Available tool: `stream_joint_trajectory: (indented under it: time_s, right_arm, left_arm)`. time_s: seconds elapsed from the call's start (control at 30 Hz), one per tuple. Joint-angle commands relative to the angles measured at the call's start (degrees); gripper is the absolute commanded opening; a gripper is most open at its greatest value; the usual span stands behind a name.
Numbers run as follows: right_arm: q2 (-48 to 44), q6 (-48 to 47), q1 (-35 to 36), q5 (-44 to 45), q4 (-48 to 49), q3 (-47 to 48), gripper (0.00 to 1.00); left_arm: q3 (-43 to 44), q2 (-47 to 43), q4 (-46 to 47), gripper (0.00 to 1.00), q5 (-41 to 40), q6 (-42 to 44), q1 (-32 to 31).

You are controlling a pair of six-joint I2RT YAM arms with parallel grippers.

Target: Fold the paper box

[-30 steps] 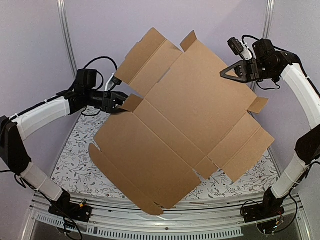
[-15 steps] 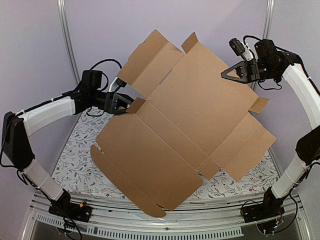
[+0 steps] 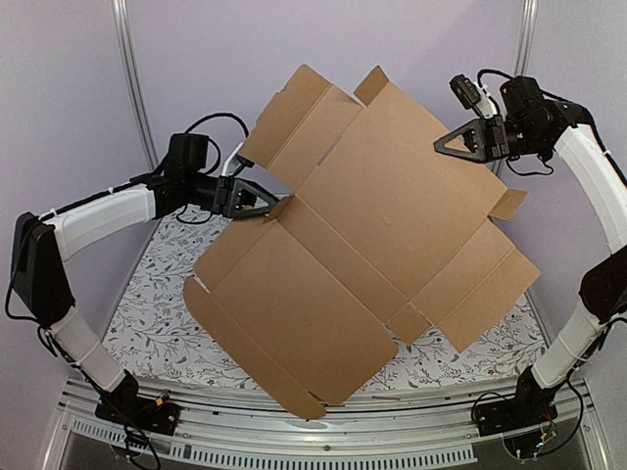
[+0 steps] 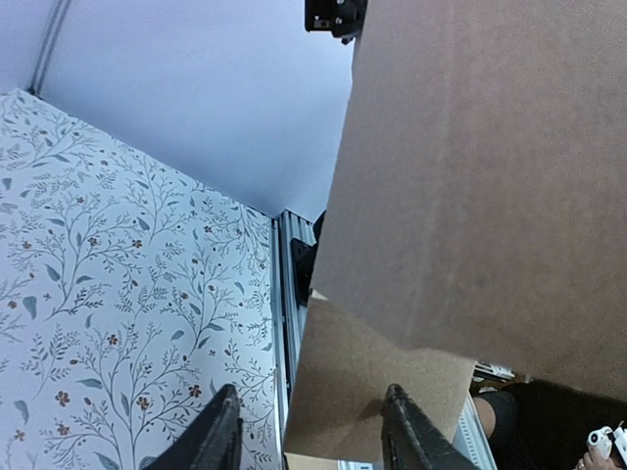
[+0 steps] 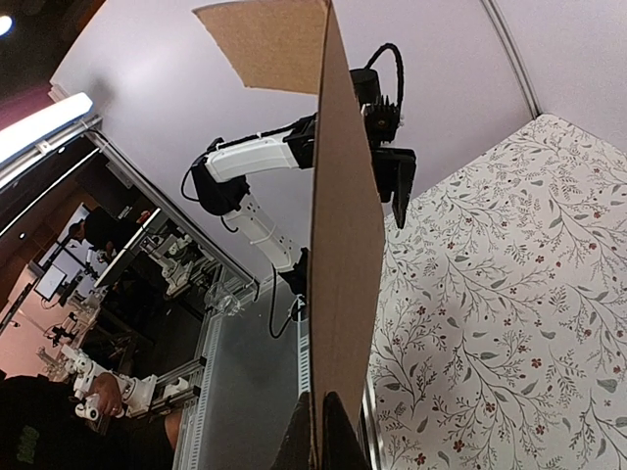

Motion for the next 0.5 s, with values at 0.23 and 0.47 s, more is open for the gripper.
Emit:
stream_joint_trajectory:
  time_s: [0.23,0.47]
  right_arm:
    - [-0.57,0.50,0.64,1.68,3.25,1.12,0.00]
    - [3.83,6.20,-1.24,8.63,8.52,-3.11,0.00]
  left_arm:
    - [2.83,-2.74,-5.50,0.66,-15.59,4.75,0.37]
    - [-4.57,-13.00,-3.61,0.75,-47.79,5.46,5.34]
